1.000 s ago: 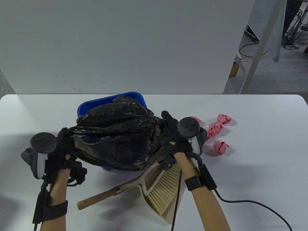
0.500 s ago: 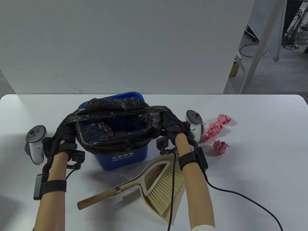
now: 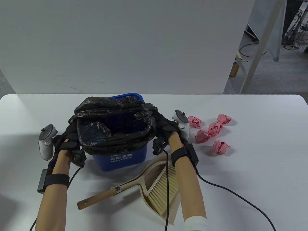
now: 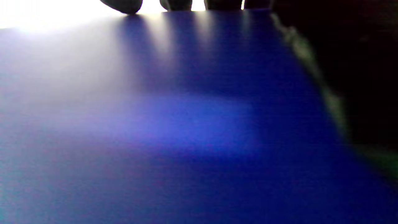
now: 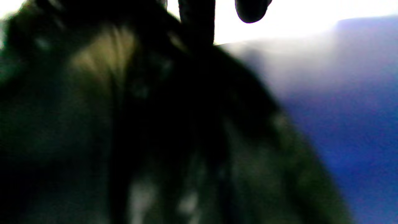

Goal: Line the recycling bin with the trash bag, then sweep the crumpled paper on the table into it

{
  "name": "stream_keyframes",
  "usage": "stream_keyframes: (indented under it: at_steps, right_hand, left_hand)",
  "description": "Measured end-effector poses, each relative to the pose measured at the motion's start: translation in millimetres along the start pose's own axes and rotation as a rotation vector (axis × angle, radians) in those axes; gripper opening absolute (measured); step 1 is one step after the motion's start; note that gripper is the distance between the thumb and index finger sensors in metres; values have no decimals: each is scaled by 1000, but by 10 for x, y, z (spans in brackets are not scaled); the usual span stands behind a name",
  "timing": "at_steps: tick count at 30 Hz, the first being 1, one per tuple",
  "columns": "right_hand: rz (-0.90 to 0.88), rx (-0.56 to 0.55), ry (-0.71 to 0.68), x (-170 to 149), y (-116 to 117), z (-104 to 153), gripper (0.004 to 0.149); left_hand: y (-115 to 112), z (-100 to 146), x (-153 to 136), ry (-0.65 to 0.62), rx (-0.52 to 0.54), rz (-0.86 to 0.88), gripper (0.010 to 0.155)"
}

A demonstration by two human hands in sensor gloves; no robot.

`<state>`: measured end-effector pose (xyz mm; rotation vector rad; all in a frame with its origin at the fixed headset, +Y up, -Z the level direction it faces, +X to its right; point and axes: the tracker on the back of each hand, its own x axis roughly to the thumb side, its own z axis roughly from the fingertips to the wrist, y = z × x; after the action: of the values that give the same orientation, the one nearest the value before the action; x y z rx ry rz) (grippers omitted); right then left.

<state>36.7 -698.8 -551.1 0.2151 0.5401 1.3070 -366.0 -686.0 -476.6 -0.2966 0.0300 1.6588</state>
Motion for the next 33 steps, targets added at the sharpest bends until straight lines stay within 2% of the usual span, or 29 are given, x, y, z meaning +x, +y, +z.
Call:
stream_keyframes:
  at_steps: [2, 6, 12, 16, 27, 30, 33]
  right_hand:
    - [32, 40, 35, 10, 14, -18, 66]
    - [-2, 37, 57, -20, 50, -73, 66]
    - [-20, -55, 96, -79, 37, -138, 66]
    - [20, -75, 104, -71, 27, -143, 64]
    - [-8, -124, 110, -136, 16, -143, 54]
    - [21, -144, 166, -207, -6, -122, 53]
    - [144, -163, 246, -312, -36, -61, 56]
  left_hand:
    - [-2, -19, 3, 13, -26, 25, 68]
    - [23, -63, -46, 66, -33, 64, 71]
    - [39, -108, -51, 136, -19, 86, 71]
    - [45, -117, -48, 160, -15, 83, 69]
    - [60, -96, -58, 160, 18, 41, 56]
    - [85, -86, -125, 176, 33, 47, 56]
    - [129, -35, -217, 188, 80, 83, 61]
